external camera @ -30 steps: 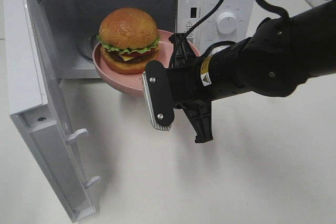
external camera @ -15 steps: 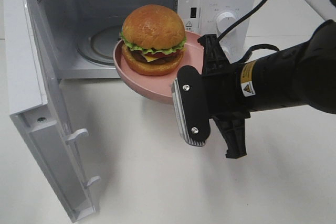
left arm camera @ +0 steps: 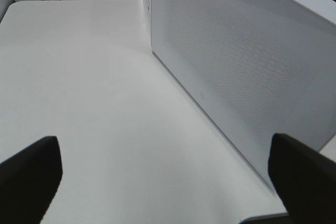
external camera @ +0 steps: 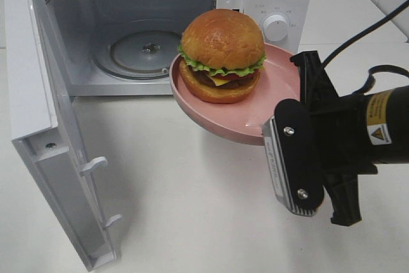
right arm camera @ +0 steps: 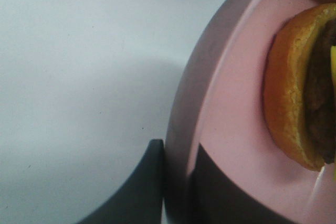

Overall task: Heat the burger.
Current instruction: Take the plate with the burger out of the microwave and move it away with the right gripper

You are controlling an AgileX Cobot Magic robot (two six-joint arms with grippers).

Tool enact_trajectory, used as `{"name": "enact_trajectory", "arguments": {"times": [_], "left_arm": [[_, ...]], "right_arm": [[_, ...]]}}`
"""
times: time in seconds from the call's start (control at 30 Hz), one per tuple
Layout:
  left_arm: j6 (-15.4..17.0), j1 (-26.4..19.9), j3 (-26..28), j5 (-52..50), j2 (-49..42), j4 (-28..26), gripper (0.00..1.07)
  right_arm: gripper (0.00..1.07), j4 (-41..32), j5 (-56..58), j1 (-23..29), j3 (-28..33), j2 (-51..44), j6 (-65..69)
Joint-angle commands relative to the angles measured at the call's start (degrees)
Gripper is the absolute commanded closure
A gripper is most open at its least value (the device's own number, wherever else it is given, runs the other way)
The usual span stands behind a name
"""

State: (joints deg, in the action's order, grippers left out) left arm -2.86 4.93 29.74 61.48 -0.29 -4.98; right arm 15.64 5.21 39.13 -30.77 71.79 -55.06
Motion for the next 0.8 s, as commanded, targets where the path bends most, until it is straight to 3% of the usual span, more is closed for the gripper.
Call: {"name": "enact_trajectory", "arguments": {"times": [0.03, 0.43, 0.6, 0.67, 0.8], "left_arm": [[0.3, 0.0, -0.2, -0.3, -1.0, 0.1, 0.06], [0.3, 0.0, -0.2, -0.3, -1.0, 0.1, 0.06], [0.3, 0.0, -0.2, -0.3, -1.0, 0.1, 0.06], [0.3, 0.0, -0.2, -0.3, -1.0, 0.1, 0.06], [0.3, 0.0, -0.2, -0.3, -1.0, 0.1, 0.06]], "right_arm": [[1.07, 0.2, -0.2, -0.3, 1.5, -5.8, 0.3], [1.07, 0.7, 10.0, -0.3, 3.6, -17.8, 2.8], [1.07, 5.0, 15.8, -0.3, 3.6, -22.3, 8.4], [1.07, 10.7, 19.9, -0.3, 3.6, -25.8, 17.1], [1.07, 15.3, 23.0, -0.3, 3.6, -28.1, 23.5]]}}
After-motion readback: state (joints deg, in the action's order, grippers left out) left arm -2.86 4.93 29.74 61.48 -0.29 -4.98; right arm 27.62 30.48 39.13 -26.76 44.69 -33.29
